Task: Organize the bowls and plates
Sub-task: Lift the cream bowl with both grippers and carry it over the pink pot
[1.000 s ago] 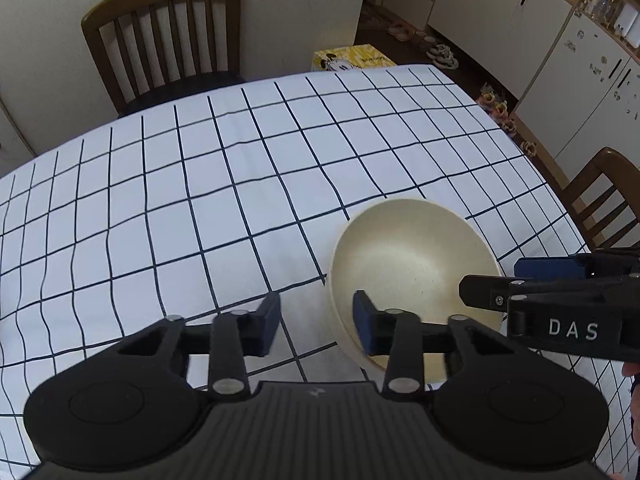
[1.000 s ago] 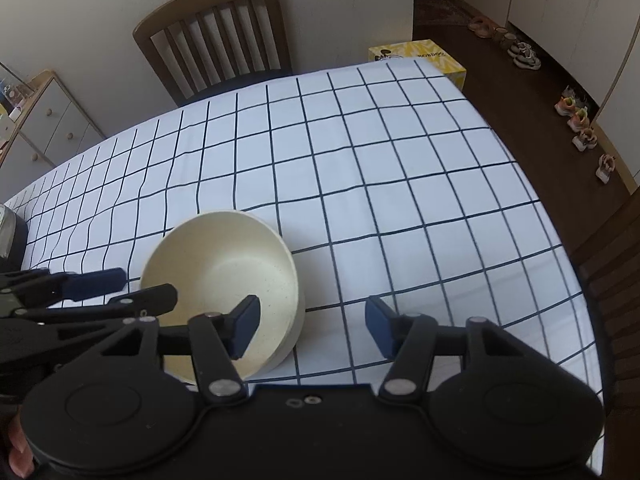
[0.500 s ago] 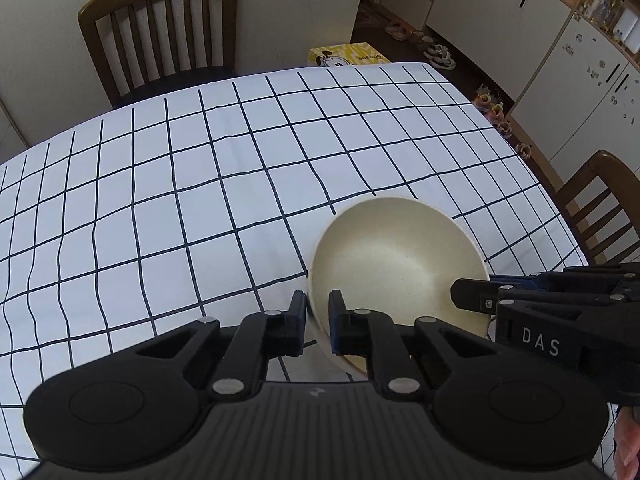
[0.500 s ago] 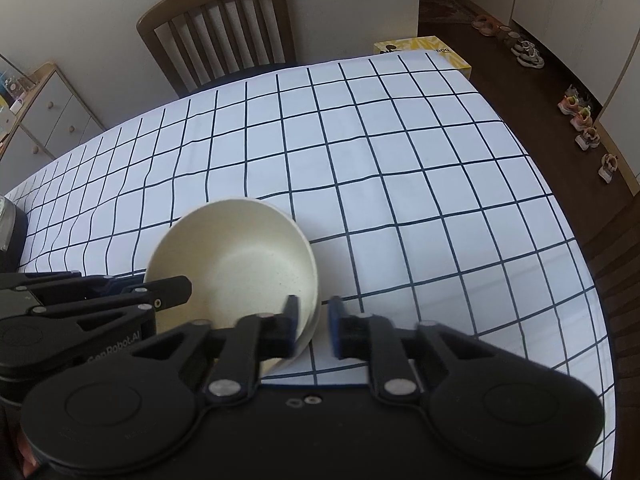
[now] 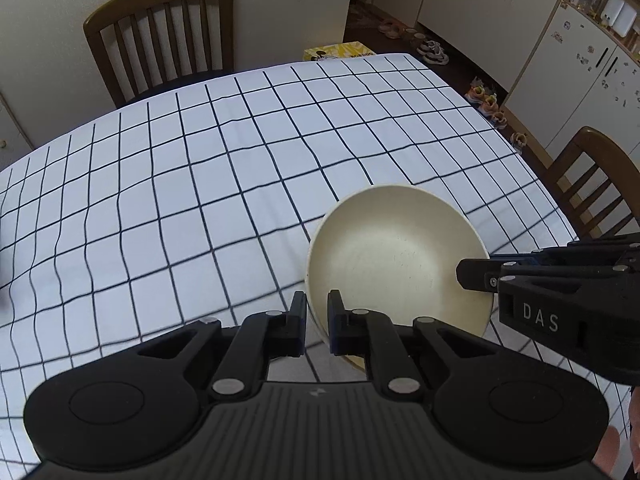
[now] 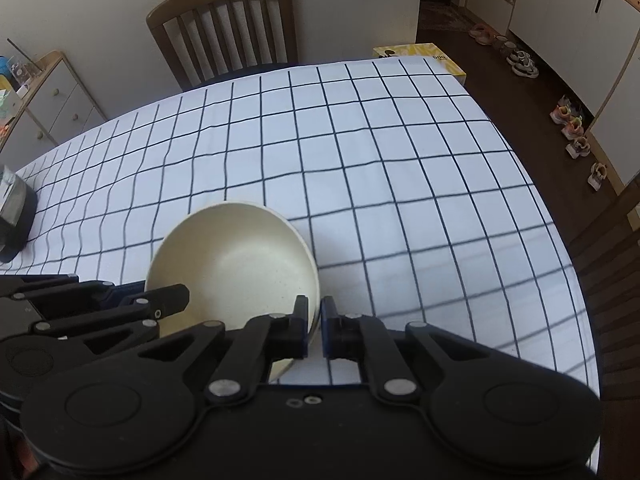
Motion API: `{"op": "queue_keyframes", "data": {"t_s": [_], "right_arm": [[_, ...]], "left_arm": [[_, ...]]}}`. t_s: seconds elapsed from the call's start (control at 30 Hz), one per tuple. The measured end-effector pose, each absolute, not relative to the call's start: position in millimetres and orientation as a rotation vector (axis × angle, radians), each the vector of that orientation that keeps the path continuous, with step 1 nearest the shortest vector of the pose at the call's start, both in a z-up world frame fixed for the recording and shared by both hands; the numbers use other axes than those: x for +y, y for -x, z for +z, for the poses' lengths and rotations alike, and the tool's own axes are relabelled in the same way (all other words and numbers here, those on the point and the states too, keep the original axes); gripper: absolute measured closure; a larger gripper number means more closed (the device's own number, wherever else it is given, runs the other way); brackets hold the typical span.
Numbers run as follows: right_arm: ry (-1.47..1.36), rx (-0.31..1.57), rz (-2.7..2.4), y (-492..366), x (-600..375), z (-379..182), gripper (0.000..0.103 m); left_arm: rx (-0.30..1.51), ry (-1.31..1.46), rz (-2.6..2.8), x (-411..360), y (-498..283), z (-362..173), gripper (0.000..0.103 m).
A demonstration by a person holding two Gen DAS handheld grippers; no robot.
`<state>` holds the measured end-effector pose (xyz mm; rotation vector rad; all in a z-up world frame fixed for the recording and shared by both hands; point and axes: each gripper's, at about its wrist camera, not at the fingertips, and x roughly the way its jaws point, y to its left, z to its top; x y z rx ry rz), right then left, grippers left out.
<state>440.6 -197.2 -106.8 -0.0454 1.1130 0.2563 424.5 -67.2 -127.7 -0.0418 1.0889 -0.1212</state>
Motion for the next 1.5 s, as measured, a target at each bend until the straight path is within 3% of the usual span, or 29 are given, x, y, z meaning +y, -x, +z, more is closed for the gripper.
{"op": "queue_keyframes", "data": {"t_s": [0.83, 1.5], "right_arm": [[0.067, 0.985, 0.345, -267.7, -173.3, -9.6, 0.095], [0.114, 1.037, 0.432, -140.6, -140.1, -10.2, 0.095]], "left_arm": [[1.033, 0.003, -0.139, -29.5, -237.7, -24.4, 0.093], [1.136, 0.041, -0.125, 9.7, -108.6, -36.8, 0.093]]}}
